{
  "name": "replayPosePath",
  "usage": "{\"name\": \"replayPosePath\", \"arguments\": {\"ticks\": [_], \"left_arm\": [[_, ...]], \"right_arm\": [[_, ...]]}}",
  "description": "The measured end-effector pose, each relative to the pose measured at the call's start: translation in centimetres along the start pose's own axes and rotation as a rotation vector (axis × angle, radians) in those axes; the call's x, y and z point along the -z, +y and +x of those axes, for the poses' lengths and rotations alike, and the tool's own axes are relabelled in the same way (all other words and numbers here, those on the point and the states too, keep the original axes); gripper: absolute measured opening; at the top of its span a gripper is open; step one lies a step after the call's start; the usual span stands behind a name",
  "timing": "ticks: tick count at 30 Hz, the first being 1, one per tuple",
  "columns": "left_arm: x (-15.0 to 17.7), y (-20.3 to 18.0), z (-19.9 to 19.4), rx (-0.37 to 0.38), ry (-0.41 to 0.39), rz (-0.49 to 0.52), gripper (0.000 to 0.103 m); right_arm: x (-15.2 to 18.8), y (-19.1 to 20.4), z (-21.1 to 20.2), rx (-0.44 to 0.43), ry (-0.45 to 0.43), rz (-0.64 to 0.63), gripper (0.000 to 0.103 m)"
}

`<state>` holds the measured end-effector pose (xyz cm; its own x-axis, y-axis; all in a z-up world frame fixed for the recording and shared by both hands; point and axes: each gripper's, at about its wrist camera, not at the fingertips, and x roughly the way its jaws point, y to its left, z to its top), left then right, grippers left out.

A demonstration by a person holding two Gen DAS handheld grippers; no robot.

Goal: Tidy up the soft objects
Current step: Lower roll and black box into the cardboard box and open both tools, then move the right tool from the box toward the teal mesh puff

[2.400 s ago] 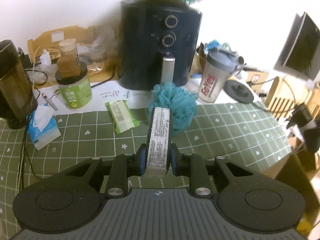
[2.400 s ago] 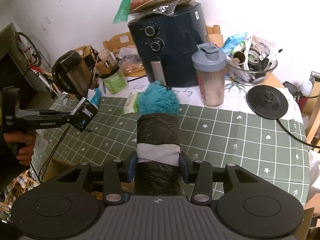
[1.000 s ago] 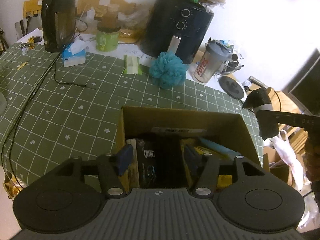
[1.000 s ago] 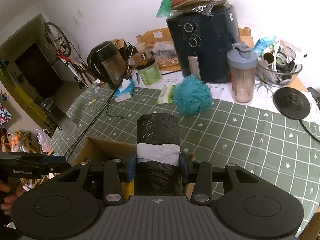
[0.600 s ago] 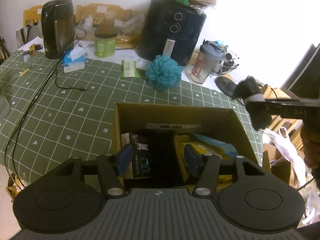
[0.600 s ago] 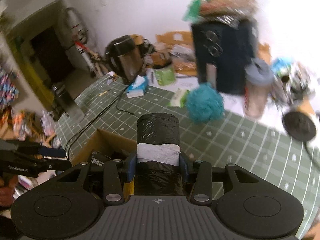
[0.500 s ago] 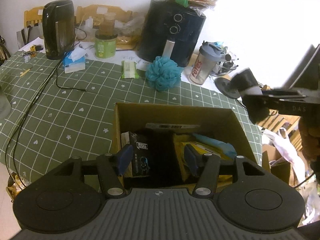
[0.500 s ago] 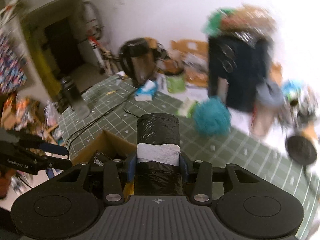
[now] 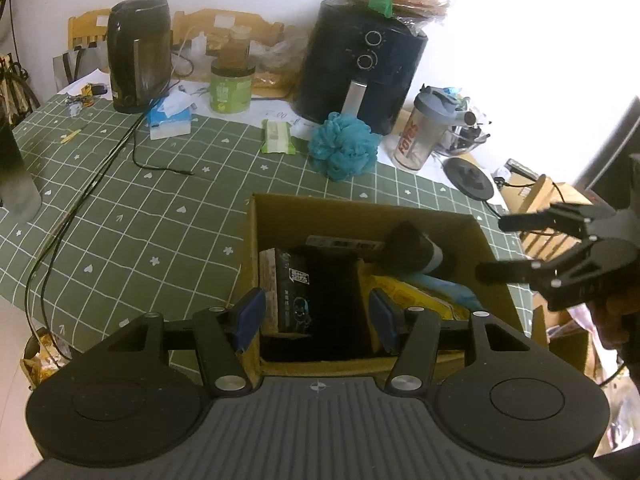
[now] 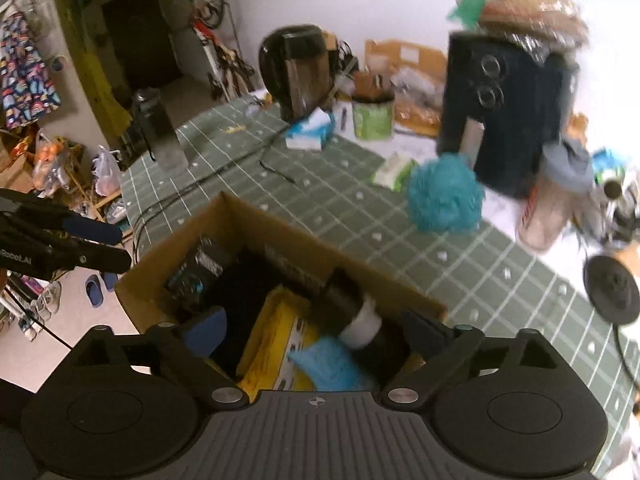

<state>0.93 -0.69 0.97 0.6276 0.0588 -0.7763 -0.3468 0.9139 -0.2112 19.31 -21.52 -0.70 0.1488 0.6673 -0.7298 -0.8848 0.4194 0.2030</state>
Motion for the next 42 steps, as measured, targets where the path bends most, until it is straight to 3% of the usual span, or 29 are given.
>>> {"name": "replayPosePath", "arguments": {"ticks": [5, 13, 20, 25, 33, 42], "left_arm": [[0.2, -0.1, 0.8, -0.011, 0.023, 0.000, 0.056], [-0.2, -0.8, 1.6, -0.034, 0.045, 0.032, 0.056], [-0.6, -1.1, 2.3, -0.073, 0.063, 0.081, 0.057], [-0.8, -1.5, 2.8, -0.098, 0.058, 0.126, 0.071], [-1.0, -1.3, 3.5, -0.054, 0.063, 0.119, 0.071], [-2.5, -0.9, 4.1, -0.016, 0.044, 0.117, 0.071]], "right_arm": [[0.9, -0.2, -0.2, 0.022, 0.025, 0.072, 0.103], [1.9, -0.3, -0.1, 0.098, 0.065, 0.118, 0.103], [2.2, -0.4, 0.0, 0.114, 0.085, 0.146, 0.103], [2.1, -0.9, 0.4, 0.142, 0.091, 0.176, 0.103], [2.1, -2.1, 1.1, 0.157, 0.099, 0.254, 0.103], [-0.1, -1.9, 1.2, 0.159, 0.086, 0.187, 0.103]]}}
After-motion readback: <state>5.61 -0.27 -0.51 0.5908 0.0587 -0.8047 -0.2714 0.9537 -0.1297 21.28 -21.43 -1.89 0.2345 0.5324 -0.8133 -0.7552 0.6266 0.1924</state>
